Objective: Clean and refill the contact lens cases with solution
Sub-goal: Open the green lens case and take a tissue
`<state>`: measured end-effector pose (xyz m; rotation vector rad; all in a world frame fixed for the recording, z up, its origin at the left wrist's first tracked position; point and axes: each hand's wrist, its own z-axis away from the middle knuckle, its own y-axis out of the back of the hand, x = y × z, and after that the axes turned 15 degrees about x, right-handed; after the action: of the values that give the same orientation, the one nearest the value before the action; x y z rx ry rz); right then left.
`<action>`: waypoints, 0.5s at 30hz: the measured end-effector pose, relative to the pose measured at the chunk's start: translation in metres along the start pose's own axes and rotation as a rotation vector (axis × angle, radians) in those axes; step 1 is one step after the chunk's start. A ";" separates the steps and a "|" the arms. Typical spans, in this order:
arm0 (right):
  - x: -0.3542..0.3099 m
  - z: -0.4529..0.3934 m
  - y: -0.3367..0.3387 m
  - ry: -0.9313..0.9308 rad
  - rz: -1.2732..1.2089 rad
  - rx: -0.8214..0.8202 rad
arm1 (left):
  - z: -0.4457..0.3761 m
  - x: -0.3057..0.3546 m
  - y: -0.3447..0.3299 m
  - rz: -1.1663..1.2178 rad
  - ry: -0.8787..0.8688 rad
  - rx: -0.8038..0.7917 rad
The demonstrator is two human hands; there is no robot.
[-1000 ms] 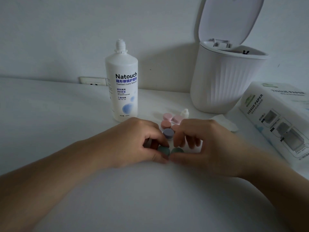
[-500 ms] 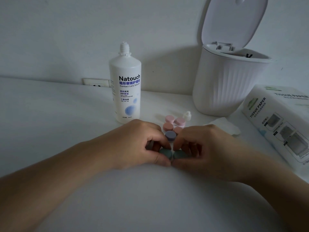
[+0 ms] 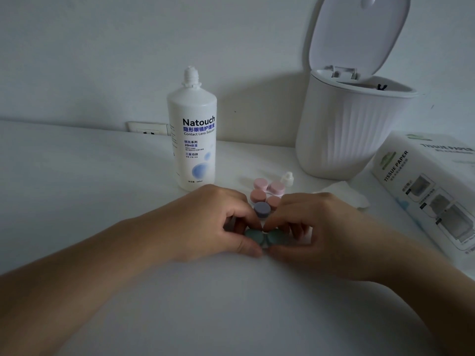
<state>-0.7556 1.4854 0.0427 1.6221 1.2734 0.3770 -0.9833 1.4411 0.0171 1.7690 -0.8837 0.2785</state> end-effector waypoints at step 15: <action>0.020 -0.002 0.016 -0.243 0.069 0.146 | 0.000 0.003 0.001 0.019 0.060 0.009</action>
<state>-0.7403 1.5041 0.0502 1.7792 1.0828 0.1250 -0.9821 1.4391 0.0198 1.7521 -0.8578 0.3466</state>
